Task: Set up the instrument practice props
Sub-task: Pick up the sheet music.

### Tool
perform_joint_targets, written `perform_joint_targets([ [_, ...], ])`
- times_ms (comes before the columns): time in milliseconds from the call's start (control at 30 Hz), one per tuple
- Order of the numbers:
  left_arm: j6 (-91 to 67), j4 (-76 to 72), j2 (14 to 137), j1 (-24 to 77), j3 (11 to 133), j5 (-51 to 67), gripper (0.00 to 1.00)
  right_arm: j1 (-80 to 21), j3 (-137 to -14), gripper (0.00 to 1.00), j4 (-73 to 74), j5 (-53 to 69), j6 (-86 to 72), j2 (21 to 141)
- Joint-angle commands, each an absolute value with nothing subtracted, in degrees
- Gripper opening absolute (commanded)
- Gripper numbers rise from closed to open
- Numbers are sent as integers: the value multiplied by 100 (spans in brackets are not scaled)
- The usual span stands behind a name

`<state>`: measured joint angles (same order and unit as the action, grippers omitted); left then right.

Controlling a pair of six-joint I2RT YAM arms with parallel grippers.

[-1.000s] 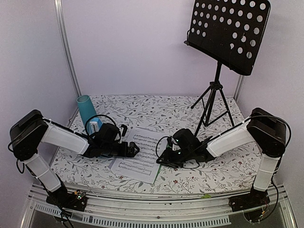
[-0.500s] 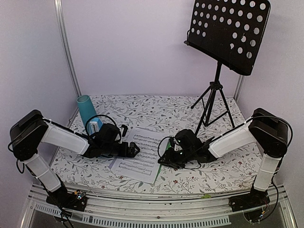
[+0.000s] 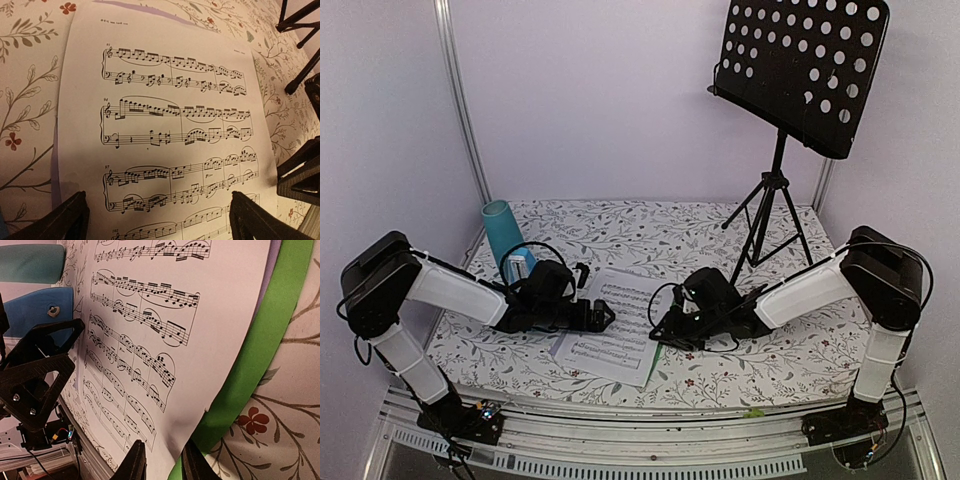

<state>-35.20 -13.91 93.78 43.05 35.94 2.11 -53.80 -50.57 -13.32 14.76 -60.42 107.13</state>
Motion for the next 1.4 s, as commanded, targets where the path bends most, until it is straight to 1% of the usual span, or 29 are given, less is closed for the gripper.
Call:
perform_joint_targets([
  [0, -3595, -1297, 9438, 4418, 3571, 309, 98, -5339, -5175, 26, -1287, 1454, -6007, 10794],
  [100, -3598, -1301, 9405, 4414, 3543, 306, 98, -5317, -5176, 25, -1283, 1409, -5987, 10800],
  [200, -3596, -1296, 9402, 4414, 3550, 307, 98, -5279, -5191, 20, -1291, 1404, -5978, 10862],
  [267, -3597, -1299, 9396, 4419, 3564, 301, 98, -5250, -5220, 10, -1283, 1431, -5956, 10889],
  [400, -3575, -1288, 9366, 4419, 3601, 311, 98, -5232, -5315, 0, -1182, 1372, -5845, 10838],
  [667, -3420, -925, 9045, 4406, 4005, 304, 99, -5239, -5545, 0, -498, 974, -5303, 10375],
  [933, -3076, -394, 8729, 4343, 4814, 290, 99, -5272, -5941, 0, 160, 517, -4607, 9755],
  [1133, -2938, -86, 8493, 4298, 5332, 276, 99, -5351, -5993, 0, 478, 130, -4130, 9213],
  [1367, -2825, 61, 8423, 4263, 5903, 291, 99, -5563, -6351, 0, 1521, -404, -3169, 8753],
])
